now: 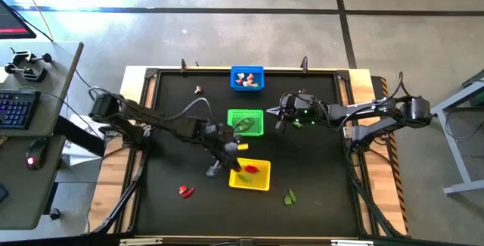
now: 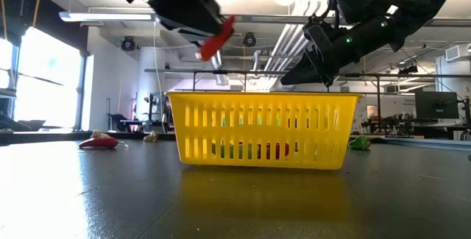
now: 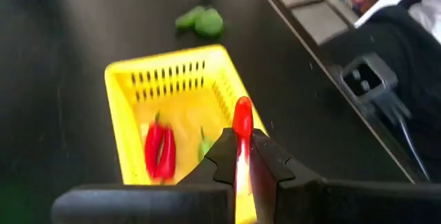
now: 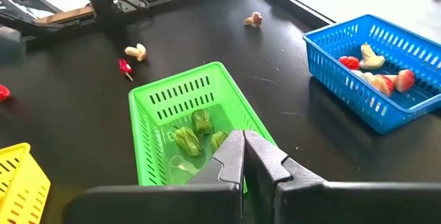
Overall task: Sort produce into baskets
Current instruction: Put the orange chili pepper into the yellow bin, then put the red mushroom into the blue bin
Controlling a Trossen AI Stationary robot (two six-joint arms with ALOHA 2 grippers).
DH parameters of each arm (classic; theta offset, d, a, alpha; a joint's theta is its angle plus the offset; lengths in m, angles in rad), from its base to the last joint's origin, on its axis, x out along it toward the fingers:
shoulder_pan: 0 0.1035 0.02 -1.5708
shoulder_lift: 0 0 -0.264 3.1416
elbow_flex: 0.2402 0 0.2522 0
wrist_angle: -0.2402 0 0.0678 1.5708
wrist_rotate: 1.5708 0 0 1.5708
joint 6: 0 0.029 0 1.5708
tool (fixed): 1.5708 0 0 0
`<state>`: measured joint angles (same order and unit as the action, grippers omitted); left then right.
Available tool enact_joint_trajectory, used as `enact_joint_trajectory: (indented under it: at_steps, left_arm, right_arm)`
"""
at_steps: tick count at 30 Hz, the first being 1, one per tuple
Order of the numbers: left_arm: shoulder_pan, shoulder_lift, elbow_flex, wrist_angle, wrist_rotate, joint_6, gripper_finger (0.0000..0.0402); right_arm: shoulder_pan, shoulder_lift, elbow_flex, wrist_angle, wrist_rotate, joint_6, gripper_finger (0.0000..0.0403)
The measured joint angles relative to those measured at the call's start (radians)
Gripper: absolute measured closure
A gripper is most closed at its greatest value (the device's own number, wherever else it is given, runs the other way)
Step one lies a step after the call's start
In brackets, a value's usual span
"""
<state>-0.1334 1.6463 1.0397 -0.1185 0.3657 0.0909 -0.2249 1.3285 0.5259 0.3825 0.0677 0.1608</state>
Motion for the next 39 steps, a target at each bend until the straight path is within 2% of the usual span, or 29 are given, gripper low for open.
enact_joint_trajectory:
  at_steps: [8, 15, 23, 31, 36, 39]
  left_arm:
    - [-0.033, 0.129, 0.0, 0.197, -0.006, -0.118, 0.0398]
    - [-0.03, 0.215, 0.003, 0.252, -0.017, -0.182, 0.0395]
    - [-0.03, 0.187, 0.005, 0.247, -0.075, -0.188, 0.0321]
    - [-0.029, 0.084, 0.005, 0.111, -0.118, -0.178, 0.0253]
    - [-0.098, -0.029, 0.005, -0.085, -0.182, -0.124, 0.0251]
    - [-0.17, -0.105, 0.006, -0.252, -0.245, -0.155, 0.0257]
  right_arm:
    - [0.0, 0.0, 0.0, 0.018, 0.034, -0.003, 0.0403]
    - [0.0, 0.0, 0.0, 0.018, 0.038, -0.003, 0.0403]
    - [0.0, 0.0, 0.0, 0.01, 0.034, -0.004, 0.0403]
    - [0.0, 0.0, 0.0, -0.005, 0.03, -0.011, 0.0403]
    - [0.0, 0.0, 0.0, -0.006, 0.03, -0.012, 0.0403]
    - [0.0, 0.0, 0.0, -0.015, 0.03, -0.012, 0.0403]
